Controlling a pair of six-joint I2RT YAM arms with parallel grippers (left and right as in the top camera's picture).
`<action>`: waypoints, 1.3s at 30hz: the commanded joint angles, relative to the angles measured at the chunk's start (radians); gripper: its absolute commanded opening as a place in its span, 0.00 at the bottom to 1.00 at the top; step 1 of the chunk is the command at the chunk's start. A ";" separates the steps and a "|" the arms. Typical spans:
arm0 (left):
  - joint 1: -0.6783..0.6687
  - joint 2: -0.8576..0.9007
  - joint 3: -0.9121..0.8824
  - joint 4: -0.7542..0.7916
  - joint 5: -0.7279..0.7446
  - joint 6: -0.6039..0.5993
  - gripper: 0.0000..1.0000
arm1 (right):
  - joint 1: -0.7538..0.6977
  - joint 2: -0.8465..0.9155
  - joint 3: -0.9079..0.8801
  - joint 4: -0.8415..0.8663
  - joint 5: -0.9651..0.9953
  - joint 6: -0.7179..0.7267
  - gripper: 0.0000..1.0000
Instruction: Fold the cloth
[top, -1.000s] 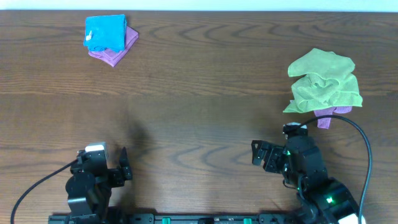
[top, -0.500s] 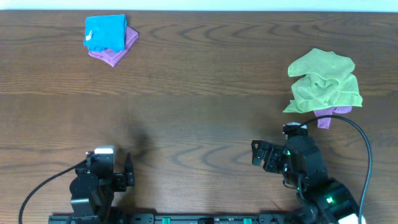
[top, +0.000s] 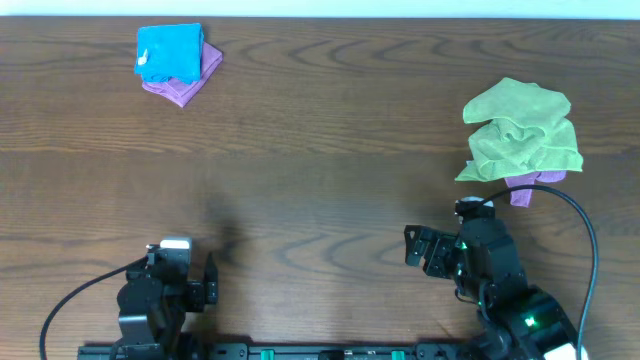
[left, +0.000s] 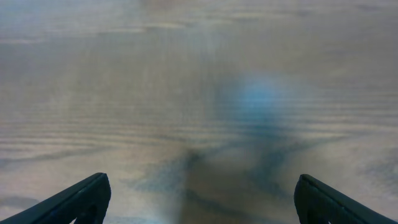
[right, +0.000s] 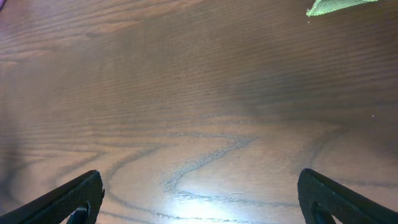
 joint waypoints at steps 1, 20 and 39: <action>-0.005 -0.010 -0.031 -0.003 -0.019 0.017 0.95 | -0.004 -0.001 -0.001 0.002 0.004 0.017 0.99; -0.004 -0.010 -0.032 -0.008 -0.019 0.017 0.95 | -0.004 -0.001 -0.001 0.002 0.004 0.017 0.99; -0.004 -0.010 -0.032 -0.008 -0.019 0.017 0.95 | -0.029 -0.148 -0.038 -0.098 0.229 -0.079 0.99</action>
